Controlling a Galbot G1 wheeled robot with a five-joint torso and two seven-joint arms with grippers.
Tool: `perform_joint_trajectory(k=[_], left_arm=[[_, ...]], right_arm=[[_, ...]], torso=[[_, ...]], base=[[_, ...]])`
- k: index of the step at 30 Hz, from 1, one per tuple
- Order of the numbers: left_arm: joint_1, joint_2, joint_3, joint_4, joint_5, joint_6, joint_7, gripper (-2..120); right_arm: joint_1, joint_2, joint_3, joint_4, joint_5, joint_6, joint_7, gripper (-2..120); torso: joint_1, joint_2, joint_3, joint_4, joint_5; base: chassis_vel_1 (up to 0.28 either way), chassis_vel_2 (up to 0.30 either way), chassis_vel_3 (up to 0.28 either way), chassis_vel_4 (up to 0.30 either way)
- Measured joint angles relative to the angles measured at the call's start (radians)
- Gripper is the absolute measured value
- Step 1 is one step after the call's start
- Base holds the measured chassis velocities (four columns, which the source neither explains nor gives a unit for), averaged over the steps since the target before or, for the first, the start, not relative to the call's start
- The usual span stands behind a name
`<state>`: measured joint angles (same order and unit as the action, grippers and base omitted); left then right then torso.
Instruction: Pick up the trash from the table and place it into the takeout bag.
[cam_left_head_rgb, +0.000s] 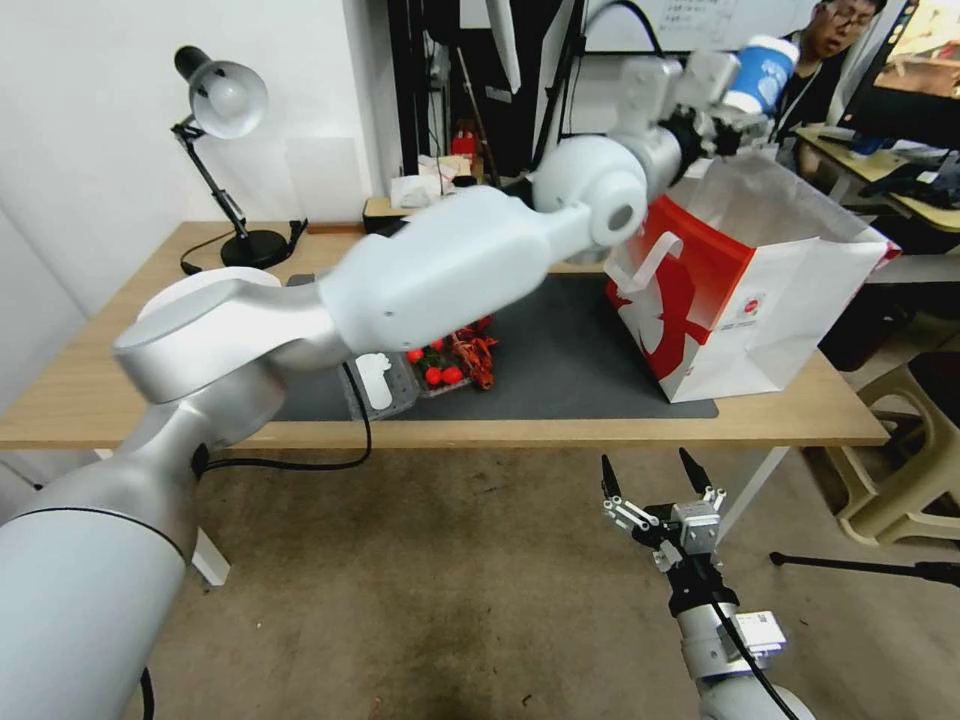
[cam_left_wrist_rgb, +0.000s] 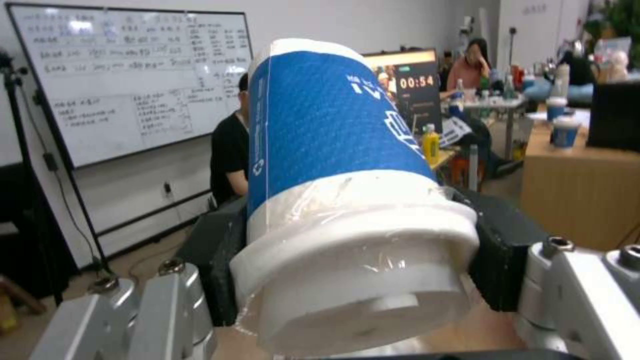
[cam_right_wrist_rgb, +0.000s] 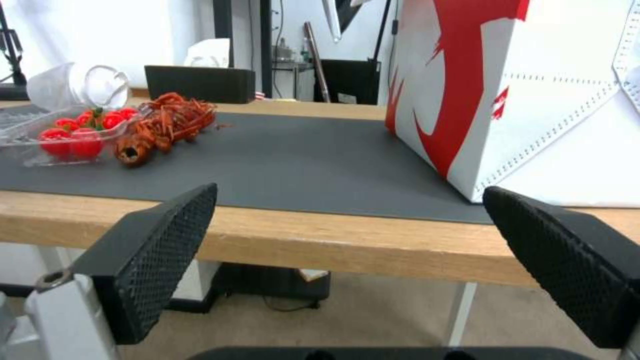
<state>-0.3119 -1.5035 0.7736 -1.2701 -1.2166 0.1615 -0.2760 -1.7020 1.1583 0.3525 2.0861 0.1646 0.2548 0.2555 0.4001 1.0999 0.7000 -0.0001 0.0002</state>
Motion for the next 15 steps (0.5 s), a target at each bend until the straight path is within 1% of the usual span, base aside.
perform_joint_trajectory(k=[1, 4, 7, 8, 9, 11, 12, 15], left_arm=[[0.006, -0.001, 0.010, 0.005, 0.019, -0.007, 0.015, 63], [0.014, -0.002, 0.018, 0.005, 0.033, -0.010, 0.022, 64], [0.017, -0.007, 0.021, 0.000, 0.034, -0.015, 0.018, 76], [0.017, -0.007, 0.021, 0.000, 0.034, -0.015, 0.018, 76], [0.017, -0.007, 0.023, -0.002, 0.040, -0.029, 0.012, 83], [0.017, 0.002, 0.024, -0.015, 0.047, -0.043, 0.004, 91], [0.017, 0.011, 0.024, -0.024, 0.046, -0.044, 0.001, 97], [0.017, 0.024, 0.024, -0.032, 0.044, -0.044, -0.001, 99]], right_arm=[[0.000, 0.000, 0.000, -0.001, 0.000, 0.001, 0.000, 100], [0.001, -0.002, 0.000, -0.002, 0.002, 0.001, -0.001, 100], [0.005, -0.004, -0.003, -0.005, 0.003, 0.002, -0.003, 100], [0.005, -0.004, -0.003, -0.005, 0.003, 0.002, -0.003, 100], [0.006, -0.003, -0.005, -0.005, 0.003, 0.002, -0.005, 100], [0.006, 0.000, -0.010, -0.005, 0.004, 0.002, -0.007, 100], [0.004, 0.002, -0.011, -0.004, 0.004, 0.002, -0.009, 100], [0.002, 0.002, -0.013, -0.004, 0.005, 0.002, -0.010, 100]], torso=[[0.000, 0.000, 0.000, 0.0001, -0.0001], [0.000, 0.000, 0.000, 0.0003, -0.0002], [0.000, 0.000, 0.000, 0.0001, -0.0002], [0.000, 0.000, 0.000, 0.0001, -0.0002], [0.000, 0.000, 0.000, -0.0001, -0.0002], [0.000, 0.000, 0.000, 0.0000, -0.0002], [0.000, 0.000, 0.000, 0.0002, -0.0003], [0.000, 0.000, 0.000, 0.0003, -0.0003]], base=[[0.000, 0.000, 0.000, 0.000], [0.000, 0.000, 0.000, 0.000], [0.000, 0.000, 0.000, 0.000], [0.000, 0.000, 0.000, 0.000], [0.000, 0.000, 0.000, 0.000], [0.000, 0.000, 0.000, 0.000], [0.000, 0.000, 0.000, 0.000], [0.000, 0.000, 0.000, 0.000]])
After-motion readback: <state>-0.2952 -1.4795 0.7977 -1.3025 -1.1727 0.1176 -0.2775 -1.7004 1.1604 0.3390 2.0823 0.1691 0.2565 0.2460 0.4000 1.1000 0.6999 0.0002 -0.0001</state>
